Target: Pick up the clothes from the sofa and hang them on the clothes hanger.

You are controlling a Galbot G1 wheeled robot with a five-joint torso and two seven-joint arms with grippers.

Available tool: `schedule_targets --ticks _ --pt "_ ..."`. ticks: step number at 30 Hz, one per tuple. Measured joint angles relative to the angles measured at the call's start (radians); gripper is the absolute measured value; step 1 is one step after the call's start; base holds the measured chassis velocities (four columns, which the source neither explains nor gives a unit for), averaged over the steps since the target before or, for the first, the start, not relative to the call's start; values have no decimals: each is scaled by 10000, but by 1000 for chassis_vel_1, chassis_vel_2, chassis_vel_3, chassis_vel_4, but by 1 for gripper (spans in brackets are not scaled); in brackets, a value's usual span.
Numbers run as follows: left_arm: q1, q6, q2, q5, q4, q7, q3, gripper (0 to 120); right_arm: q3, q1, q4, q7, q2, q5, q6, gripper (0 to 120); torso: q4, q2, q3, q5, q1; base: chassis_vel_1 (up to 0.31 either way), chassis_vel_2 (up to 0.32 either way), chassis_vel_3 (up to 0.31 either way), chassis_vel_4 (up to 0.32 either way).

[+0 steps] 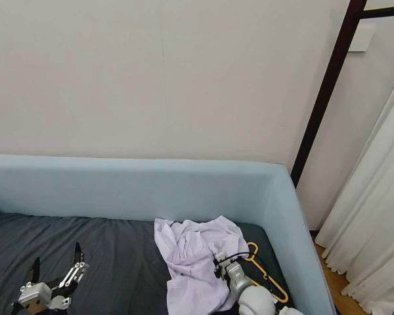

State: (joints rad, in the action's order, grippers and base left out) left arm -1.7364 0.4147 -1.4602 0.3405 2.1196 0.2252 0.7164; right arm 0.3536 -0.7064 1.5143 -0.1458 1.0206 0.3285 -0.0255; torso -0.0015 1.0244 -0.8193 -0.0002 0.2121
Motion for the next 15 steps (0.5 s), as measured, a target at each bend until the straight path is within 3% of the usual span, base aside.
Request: schedule_targets --ticks 4,8,15 --pt "47 -1 -25 5 -5 -1 -35 100 60 1259 102 989 -270 413 -2148 0 -1 1 0 0 0 0 0 0 0" --pt "54 -1 -28 19 19 -2 -45 100 609 2458 165 858 -218 1717 -3095 0 0 0 -1 0 0 0 0 0 0" --pt "10 29 35 180 123 20 94 100 1094 5042 564 109 204 4944 -3388 0 2 0 -1 -1 0 0 0 0 0"
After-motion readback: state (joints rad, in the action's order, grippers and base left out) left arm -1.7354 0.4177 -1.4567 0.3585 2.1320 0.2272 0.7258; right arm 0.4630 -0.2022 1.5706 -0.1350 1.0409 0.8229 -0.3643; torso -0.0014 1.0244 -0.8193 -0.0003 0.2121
